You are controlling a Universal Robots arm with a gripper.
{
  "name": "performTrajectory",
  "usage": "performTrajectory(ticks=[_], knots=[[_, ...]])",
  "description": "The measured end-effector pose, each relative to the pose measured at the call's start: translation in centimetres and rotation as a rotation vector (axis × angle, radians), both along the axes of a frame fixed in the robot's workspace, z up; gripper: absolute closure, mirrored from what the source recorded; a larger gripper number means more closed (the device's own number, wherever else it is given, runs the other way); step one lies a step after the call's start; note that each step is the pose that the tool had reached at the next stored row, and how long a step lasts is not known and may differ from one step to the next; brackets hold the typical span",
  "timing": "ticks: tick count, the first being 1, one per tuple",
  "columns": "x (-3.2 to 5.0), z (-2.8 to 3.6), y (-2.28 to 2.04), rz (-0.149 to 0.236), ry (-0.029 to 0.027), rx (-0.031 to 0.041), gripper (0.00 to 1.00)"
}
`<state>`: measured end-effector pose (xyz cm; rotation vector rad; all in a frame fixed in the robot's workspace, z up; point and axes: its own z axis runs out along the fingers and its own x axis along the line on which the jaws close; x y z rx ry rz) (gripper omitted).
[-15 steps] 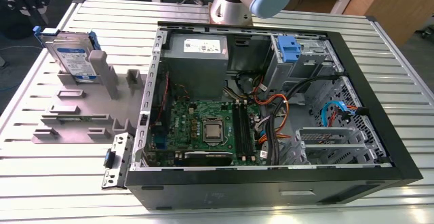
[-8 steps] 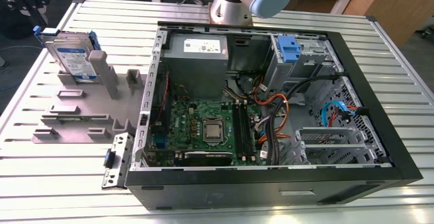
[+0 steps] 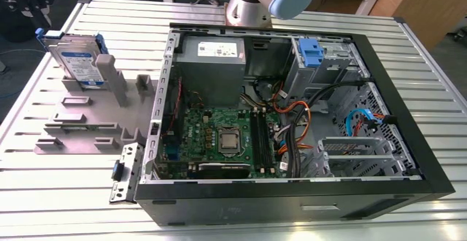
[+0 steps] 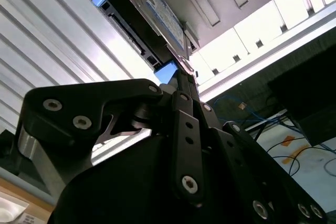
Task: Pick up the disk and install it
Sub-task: 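Pick up the disk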
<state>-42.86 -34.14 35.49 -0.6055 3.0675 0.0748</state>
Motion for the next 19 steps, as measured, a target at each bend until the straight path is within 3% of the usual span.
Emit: performTrajectory(ticks=[19], knots=[[0.00, 0.00, -0.02, 0.101, 0.0000, 0.0000, 0.89]])
